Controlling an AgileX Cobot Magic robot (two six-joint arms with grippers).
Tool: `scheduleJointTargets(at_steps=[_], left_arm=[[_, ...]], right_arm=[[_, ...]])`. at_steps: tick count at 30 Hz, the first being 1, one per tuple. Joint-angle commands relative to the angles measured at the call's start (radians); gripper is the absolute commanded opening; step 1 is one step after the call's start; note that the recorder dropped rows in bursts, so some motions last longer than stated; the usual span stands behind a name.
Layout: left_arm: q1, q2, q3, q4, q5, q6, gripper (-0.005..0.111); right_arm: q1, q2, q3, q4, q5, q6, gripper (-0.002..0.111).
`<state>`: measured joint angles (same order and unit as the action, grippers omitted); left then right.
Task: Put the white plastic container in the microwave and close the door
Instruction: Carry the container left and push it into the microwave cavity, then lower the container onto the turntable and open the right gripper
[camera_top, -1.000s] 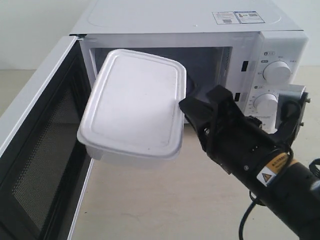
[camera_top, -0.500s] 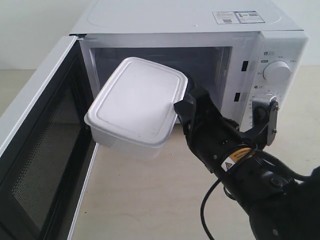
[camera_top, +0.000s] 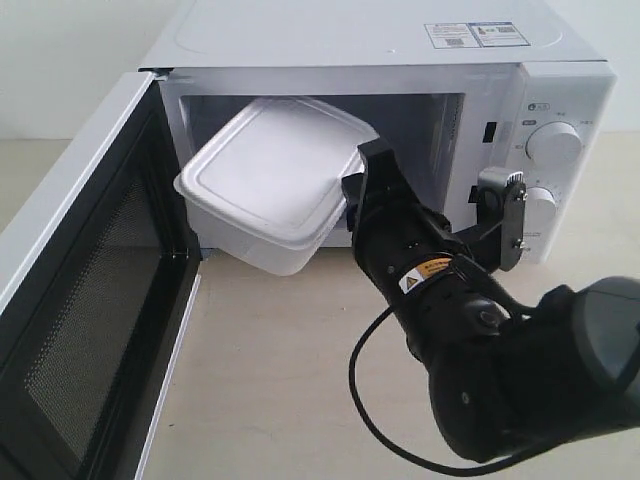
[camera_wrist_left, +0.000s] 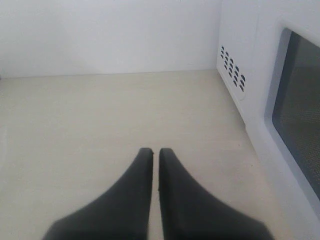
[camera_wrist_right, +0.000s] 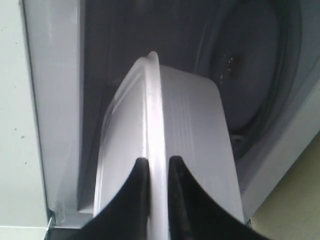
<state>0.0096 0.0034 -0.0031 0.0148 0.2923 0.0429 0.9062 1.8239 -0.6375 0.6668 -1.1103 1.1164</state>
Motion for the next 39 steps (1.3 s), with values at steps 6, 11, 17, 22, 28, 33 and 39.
scheduleJointTargets(at_steps=[6,11,17,22,28,33,39], left_arm=[[-0.008,-0.003,0.003,-0.007,-0.004,-0.009,0.004],[-0.008,-0.003,0.003,-0.007,-0.004,-0.009,0.004],[-0.008,-0.003,0.003,-0.007,-0.004,-0.009,0.004],[-0.008,-0.003,0.003,-0.007,-0.004,-0.009,0.004],[-0.008,-0.003,0.003,-0.007,-0.004,-0.009,0.004],[-0.008,-0.003,0.003,-0.007,-0.004,-0.009,0.004],[-0.008,-0.003,0.003,-0.007,-0.004,-0.009,0.004]], right_arm=[[-0.002,0.061,-0.087,0.100,-0.021,-0.036,0.000],[-0.002,0.081,-0.133,0.149,-0.021,-0.075,0.000],[-0.002,0.110,-0.177,0.196,-0.021,-0.107,0.000],[-0.002,0.125,-0.212,0.219,-0.021,-0.183,0.000],[-0.028,0.125,-0.238,0.237,-0.007,-0.229,0.000],[-0.049,0.127,-0.271,0.211,0.003,-0.279,0.000],[-0.059,0.152,-0.323,0.225,0.028,-0.297,0.000]])
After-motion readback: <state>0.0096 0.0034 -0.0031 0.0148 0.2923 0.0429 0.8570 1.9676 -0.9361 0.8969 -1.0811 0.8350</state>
